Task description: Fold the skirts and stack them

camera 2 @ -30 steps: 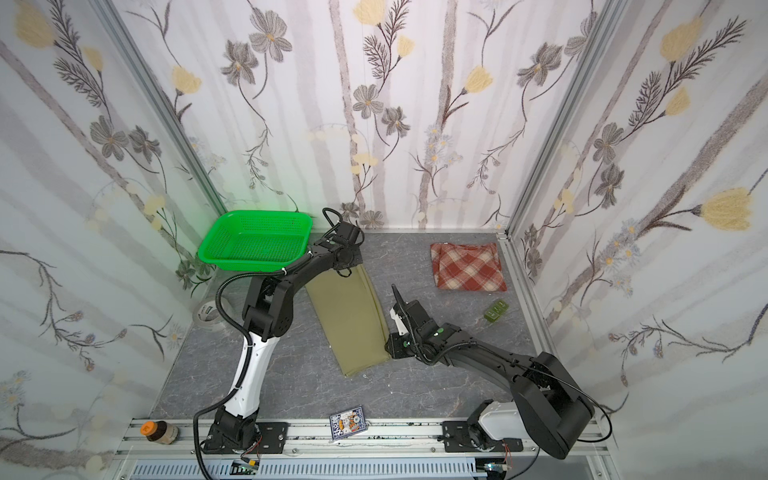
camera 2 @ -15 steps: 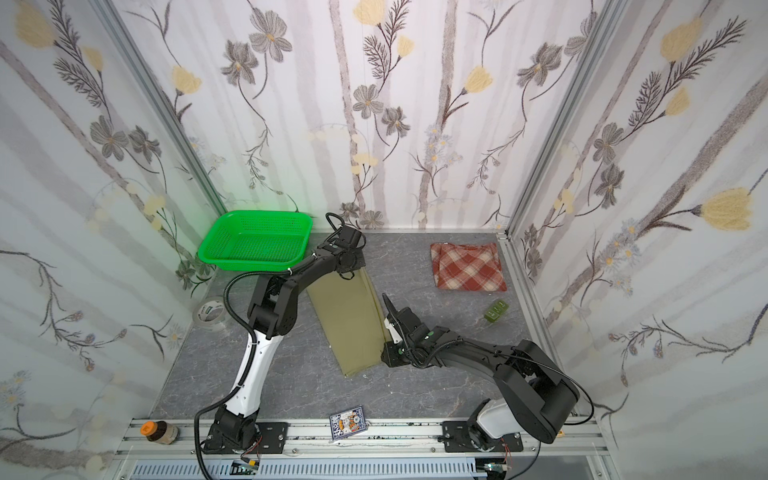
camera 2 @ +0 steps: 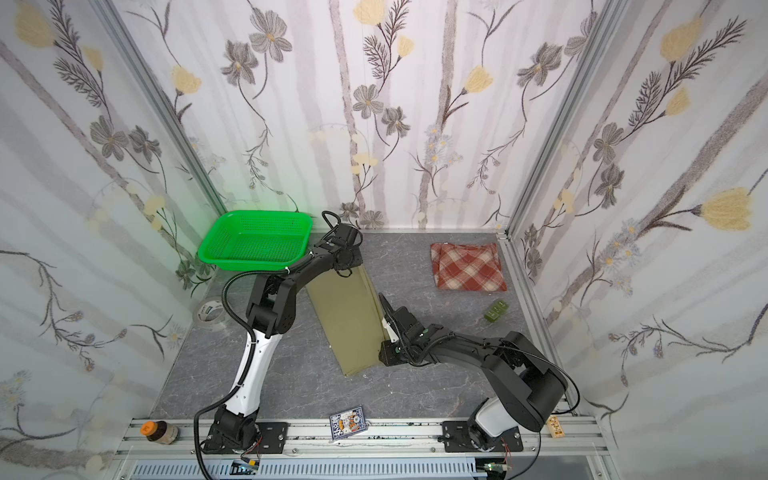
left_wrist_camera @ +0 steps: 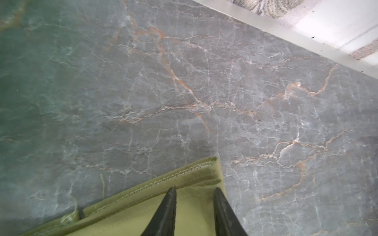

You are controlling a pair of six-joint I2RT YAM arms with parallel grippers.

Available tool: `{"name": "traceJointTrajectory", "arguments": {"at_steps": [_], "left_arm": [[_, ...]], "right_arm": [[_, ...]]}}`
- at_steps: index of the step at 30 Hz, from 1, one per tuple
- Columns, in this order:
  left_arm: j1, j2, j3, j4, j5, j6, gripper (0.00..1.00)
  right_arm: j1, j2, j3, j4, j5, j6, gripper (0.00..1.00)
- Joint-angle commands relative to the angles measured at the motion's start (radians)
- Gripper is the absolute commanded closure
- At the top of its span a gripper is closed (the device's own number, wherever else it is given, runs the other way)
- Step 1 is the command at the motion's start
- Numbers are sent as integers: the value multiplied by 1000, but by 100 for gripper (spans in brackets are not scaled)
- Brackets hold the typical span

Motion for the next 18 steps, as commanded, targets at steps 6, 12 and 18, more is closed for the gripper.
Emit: {"name": "traceJointTrajectory", "arguments": {"at_steps": [6, 12, 18], "left_arm": [[-1, 48, 64, 29, 59, -50, 75], [4, 21, 47, 29, 36, -41, 76], [14, -12, 6, 33, 5, -40, 77]], "right_arm": [[0, 22, 17, 14, 7, 3, 78], [1, 5, 42, -27, 23, 4, 100], [2, -43, 113, -93, 46, -9, 100]]}}
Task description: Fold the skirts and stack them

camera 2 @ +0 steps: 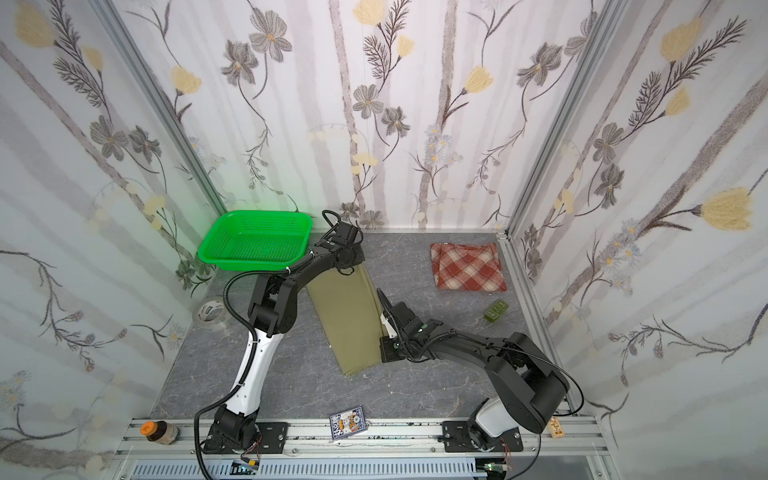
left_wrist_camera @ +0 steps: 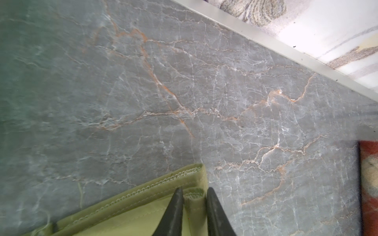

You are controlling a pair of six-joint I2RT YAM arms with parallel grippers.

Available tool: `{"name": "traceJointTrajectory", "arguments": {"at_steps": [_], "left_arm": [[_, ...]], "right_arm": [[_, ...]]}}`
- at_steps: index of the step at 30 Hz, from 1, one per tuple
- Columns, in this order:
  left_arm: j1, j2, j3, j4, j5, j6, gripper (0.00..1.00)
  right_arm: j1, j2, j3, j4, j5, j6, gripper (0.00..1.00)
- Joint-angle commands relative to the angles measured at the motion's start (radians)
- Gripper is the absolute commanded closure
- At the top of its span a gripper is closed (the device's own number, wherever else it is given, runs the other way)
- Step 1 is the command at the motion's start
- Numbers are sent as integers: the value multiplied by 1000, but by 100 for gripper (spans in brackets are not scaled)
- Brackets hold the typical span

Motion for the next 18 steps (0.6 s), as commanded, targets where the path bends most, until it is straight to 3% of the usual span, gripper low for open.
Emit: {"name": "traceJointTrajectory", "arguments": {"at_steps": [1, 15, 18], "left_arm": [[6, -29, -23, 18, -38, -7, 77], [24, -83, -111, 36, -82, -12, 77], [28, -84, -123, 40, -87, -12, 77]], "right_arm": [[2, -24, 36, -23, 44, -14, 100], [-23, 42, 53, -101, 124, -32, 100], [-28, 53, 50, -105, 139, -32, 95]]}}
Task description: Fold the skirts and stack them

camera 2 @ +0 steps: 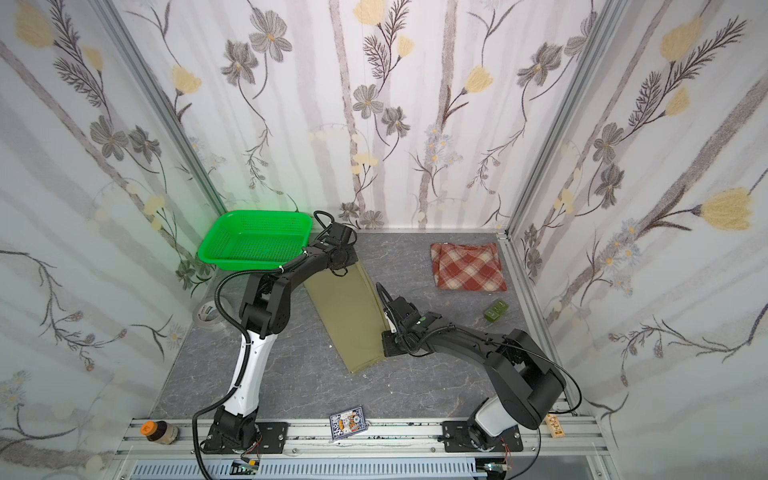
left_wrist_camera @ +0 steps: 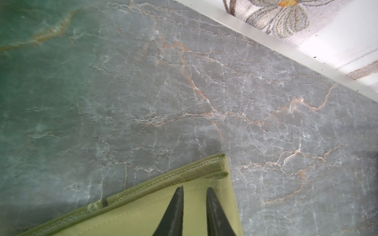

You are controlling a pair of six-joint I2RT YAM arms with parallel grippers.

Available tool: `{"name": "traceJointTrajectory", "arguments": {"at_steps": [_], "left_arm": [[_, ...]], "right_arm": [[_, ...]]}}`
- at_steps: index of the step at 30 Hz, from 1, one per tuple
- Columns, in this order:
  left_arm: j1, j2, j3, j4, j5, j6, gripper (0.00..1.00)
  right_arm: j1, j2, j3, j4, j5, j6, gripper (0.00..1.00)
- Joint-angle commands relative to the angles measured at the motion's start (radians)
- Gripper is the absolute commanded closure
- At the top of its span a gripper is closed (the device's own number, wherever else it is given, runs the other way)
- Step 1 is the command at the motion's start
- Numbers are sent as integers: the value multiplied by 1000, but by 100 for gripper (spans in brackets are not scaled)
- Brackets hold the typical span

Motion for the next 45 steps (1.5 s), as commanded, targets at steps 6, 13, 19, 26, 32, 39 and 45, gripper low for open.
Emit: {"name": "traceJointTrajectory", "arguments": {"at_steps": [6, 13, 19, 26, 32, 39, 45], "left_arm": [[14, -63, -70, 27, -56, 1, 77], [17, -183, -197, 32, -119, 48, 75], [28, -233, -314, 60, -116, 54, 82], [41, -239, -412, 113, -89, 47, 85], [52, -267, -491, 131, -88, 46, 85], [55, -332, -603, 160, -83, 25, 85], [54, -422, -732, 179, -65, 6, 85]], "right_arm": [[-12, -19, -7, -21, 88, 0, 59], [60, -127, 48, -22, 106, 3, 57], [96, -6, 52, 86, -39, 31, 100], [74, 92, 38, 116, -26, 47, 100], [-19, 123, 9, 108, -24, 41, 100], [-82, 202, 45, 66, 46, -15, 100], [-148, 264, 111, 30, 126, -59, 100]]}}
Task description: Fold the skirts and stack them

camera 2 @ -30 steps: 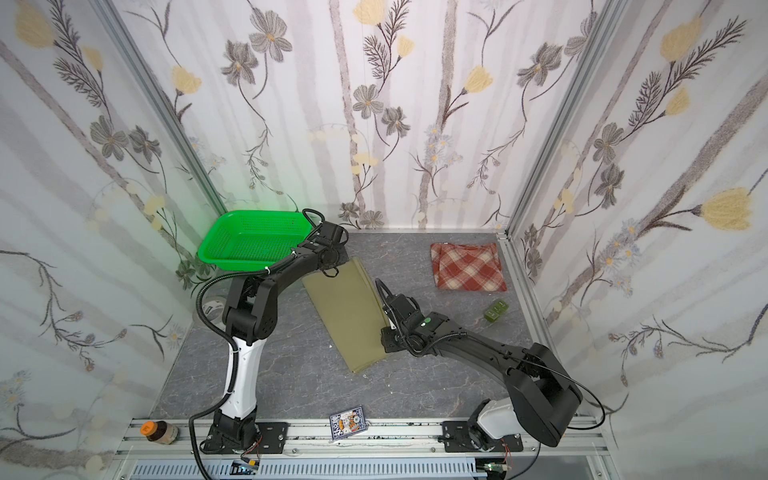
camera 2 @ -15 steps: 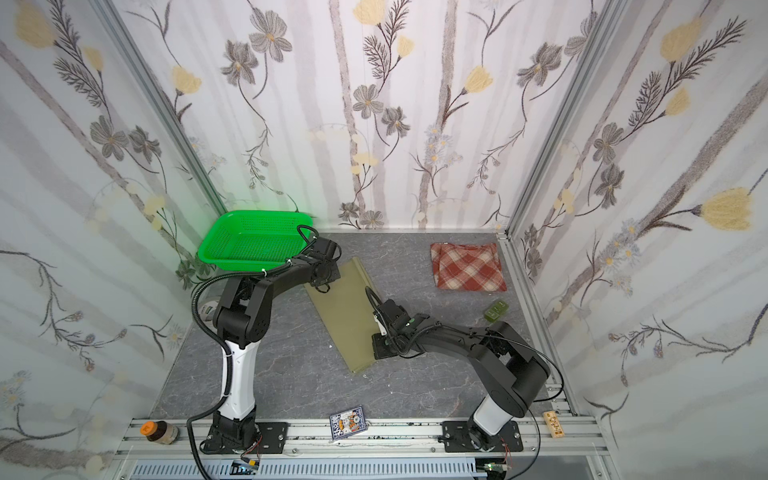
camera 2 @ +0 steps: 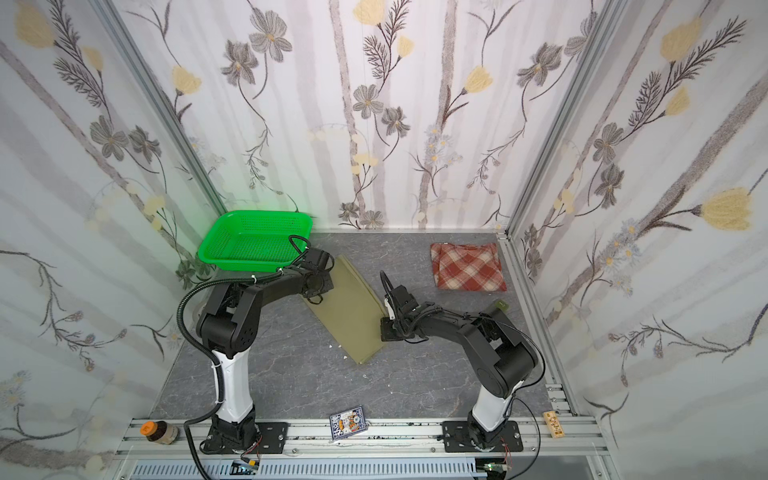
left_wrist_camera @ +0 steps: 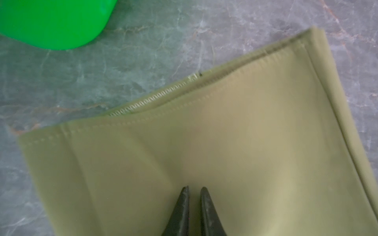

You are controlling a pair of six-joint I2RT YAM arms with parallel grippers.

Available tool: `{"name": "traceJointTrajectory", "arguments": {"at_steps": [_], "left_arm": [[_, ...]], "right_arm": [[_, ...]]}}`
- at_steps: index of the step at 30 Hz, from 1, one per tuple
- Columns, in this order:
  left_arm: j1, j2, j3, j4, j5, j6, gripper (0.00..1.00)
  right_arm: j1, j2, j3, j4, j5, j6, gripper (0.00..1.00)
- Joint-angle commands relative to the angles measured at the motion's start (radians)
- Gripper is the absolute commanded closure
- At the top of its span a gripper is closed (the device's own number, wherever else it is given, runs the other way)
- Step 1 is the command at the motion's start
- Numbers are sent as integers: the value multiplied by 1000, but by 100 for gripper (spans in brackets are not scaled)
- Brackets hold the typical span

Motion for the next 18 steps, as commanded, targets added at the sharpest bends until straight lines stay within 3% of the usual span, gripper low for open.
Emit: {"name": "traceJointTrajectory", "arguments": {"at_steps": [1, 9, 18], "left_arm": [[-1, -47, -61, 17, 23, -35, 85], [-16, -190, -220, 29, 34, -71, 84], [-7, -253, -209, 28, 40, -17, 81]], "right_arm": [[-38, 45, 24, -120, 182, -45, 100], [-158, 69, 118, -165, 230, -105, 100], [-39, -148, 101, -211, 166, -39, 100]]}}
